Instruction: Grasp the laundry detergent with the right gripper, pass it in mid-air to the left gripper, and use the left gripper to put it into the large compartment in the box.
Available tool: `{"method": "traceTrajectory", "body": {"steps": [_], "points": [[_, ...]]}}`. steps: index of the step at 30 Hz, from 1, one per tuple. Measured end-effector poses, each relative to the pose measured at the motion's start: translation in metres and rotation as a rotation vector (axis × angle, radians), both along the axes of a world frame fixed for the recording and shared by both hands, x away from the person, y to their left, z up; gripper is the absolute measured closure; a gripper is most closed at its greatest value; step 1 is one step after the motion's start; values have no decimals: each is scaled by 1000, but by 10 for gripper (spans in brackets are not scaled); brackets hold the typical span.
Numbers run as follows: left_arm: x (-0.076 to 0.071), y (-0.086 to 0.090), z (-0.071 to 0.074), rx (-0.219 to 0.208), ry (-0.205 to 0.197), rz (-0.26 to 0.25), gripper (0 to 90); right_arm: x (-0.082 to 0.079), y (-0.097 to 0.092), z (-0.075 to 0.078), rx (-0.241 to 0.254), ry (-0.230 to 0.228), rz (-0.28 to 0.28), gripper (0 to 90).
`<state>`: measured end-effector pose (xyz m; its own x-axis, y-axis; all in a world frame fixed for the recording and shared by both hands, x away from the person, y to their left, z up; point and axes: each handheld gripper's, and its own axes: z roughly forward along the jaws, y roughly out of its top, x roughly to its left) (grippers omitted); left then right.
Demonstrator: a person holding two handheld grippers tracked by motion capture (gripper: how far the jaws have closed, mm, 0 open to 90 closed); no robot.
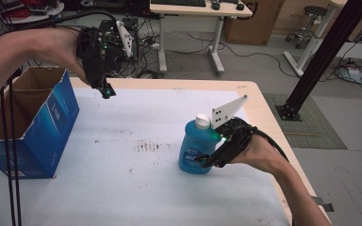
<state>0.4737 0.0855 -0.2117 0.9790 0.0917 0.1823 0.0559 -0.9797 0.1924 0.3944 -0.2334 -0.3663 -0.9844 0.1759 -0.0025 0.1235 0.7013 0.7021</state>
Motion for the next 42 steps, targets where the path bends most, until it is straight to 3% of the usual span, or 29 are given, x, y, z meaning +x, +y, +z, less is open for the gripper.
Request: {"method": "traceTrajectory", "body": {"steps": [5,42], "points": [[0,0,0,-3,0,-1,157,0,0,1,21,2,-4,262],[-2,-1,1,-9,-10,-8,157,5,2,-4,34,6,-4,391]]}}
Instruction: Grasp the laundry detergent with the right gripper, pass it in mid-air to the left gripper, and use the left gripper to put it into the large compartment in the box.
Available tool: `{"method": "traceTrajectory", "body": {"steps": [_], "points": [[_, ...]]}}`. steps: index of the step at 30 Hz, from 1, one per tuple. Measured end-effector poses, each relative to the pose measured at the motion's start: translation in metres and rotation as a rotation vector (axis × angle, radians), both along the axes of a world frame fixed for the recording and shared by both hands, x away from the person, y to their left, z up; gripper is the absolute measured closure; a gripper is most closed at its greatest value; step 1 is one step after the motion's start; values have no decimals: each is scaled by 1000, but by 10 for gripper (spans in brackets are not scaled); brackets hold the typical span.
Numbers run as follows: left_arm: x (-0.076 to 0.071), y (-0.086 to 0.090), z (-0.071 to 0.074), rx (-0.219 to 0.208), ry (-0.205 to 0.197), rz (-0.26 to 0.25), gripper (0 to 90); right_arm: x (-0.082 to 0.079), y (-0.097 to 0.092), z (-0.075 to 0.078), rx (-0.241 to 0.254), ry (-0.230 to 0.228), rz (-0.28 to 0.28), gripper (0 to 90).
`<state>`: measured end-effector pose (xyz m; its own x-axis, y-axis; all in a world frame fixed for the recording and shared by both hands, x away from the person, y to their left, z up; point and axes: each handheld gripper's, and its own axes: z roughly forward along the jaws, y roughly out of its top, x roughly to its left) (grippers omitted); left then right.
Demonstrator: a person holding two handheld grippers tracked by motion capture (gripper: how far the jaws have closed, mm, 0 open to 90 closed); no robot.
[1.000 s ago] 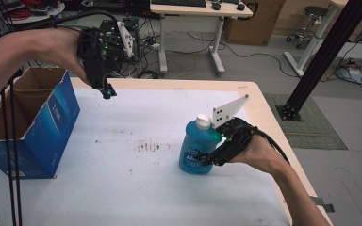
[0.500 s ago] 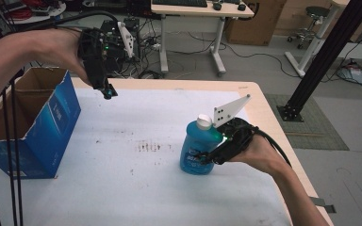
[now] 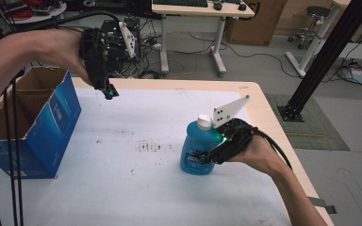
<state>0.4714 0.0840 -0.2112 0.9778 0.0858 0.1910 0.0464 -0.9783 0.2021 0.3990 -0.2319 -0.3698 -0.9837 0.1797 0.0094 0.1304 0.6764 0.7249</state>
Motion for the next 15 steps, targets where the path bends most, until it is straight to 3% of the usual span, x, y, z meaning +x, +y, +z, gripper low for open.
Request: {"method": "traceTrajectory", "body": {"steps": [15], "points": [[-3,1,3,-6,-5,-2,157,1,-3,-2,30,4,8,443]]}}
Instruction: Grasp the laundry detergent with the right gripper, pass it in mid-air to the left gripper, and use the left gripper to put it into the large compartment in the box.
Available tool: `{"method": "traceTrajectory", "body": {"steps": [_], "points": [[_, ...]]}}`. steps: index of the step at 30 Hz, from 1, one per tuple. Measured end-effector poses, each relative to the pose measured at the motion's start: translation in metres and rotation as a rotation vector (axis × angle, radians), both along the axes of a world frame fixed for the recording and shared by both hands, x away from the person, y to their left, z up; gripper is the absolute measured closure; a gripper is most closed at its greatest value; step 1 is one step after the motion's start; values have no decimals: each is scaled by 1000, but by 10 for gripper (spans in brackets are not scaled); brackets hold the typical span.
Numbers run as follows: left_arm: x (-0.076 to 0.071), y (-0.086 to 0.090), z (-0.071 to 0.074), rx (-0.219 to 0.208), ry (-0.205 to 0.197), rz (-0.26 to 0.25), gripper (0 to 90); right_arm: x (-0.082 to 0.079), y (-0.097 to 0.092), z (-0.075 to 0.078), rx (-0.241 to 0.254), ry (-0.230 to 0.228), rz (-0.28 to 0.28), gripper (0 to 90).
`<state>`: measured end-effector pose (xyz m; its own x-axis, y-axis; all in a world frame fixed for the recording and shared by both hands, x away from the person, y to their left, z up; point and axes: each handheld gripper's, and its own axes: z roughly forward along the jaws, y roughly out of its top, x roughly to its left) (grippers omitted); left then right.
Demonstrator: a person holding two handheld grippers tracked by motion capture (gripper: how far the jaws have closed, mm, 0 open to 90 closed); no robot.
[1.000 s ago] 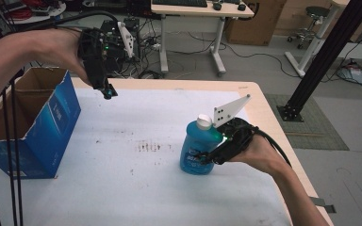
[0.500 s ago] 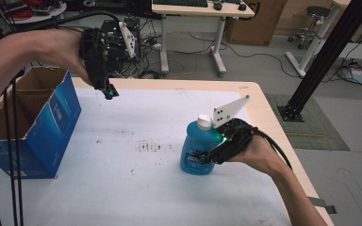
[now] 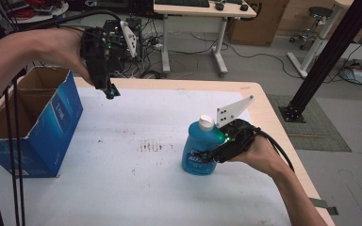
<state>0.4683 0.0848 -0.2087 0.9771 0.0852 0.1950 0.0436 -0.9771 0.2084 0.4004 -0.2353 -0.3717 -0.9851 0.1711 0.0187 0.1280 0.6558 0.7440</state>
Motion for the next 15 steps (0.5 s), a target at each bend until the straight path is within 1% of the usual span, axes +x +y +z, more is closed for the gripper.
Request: {"method": "traceTrajectory", "body": {"steps": [4,5,8,9,11,12,13,14,15], "points": [[-2,-2,2,-5,3,-4,157,0,0,0,6,-1,3,449],[-3,-2,3,-8,2,-9,157,0,1,0,4,0,-5,452],[-6,-5,6,-29,4,-12,157,-1,2,1,-2,-4,-13,454],[-7,-5,8,-36,6,-15,157,-2,3,2,-10,-17,-19,455],[-9,-7,10,-53,12,-19,157,-2,4,4,-13,-8,-26,455],[-10,-8,11,-56,15,-21,157,-2,5,6,-12,-3,-18,456],[-11,-9,11,-65,18,-20,157,-2,8,11,-18,1,-6,456],[-12,-10,12,-69,22,-20,157,-2,8,11,-18,1,-6,456],[-13,-11,13,-76,25,-23,157,-3,10,15,-22,-4,-3,454]]}}
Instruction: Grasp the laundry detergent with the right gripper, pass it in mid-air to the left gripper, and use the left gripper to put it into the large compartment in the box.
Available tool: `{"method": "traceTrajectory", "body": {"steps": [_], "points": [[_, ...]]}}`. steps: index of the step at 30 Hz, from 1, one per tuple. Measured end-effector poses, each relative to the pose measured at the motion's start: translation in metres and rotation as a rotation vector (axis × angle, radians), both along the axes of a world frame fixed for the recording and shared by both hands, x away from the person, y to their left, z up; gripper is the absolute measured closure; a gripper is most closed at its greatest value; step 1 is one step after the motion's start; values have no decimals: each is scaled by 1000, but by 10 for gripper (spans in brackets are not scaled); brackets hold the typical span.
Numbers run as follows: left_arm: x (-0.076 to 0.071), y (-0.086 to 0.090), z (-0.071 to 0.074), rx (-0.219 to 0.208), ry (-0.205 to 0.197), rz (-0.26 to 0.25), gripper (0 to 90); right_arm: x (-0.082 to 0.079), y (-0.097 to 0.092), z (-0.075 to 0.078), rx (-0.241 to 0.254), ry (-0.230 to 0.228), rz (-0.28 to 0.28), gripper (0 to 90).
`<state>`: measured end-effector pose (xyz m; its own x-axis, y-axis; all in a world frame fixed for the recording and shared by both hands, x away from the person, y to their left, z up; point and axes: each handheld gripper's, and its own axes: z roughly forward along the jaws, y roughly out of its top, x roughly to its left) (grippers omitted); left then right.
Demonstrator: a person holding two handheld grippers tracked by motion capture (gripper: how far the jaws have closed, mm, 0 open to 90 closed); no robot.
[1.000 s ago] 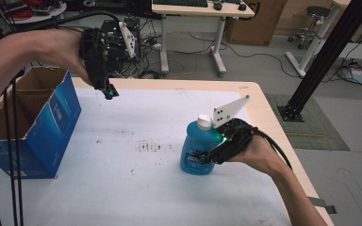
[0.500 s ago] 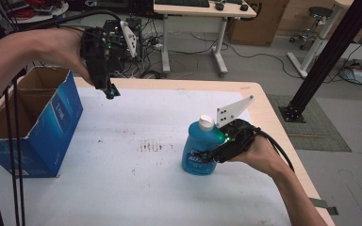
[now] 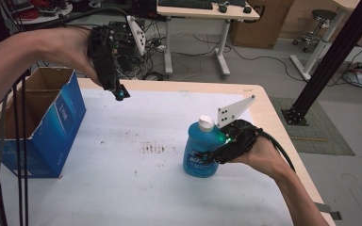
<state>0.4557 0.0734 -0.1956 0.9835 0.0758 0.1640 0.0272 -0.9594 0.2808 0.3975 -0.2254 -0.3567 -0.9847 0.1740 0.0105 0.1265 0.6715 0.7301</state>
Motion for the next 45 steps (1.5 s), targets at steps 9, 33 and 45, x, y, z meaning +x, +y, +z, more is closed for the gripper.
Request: {"method": "traceTrajectory", "body": {"steps": [9,33,45], "points": [[-10,-9,11,-39,46,-2,158,5,20,36,-1,-42,11,453],[-34,-36,12,-26,73,-67,158,31,92,60,9,-4,137,452],[-35,-58,-8,-24,104,-82,158,33,96,56,24,1,168,452]]}}
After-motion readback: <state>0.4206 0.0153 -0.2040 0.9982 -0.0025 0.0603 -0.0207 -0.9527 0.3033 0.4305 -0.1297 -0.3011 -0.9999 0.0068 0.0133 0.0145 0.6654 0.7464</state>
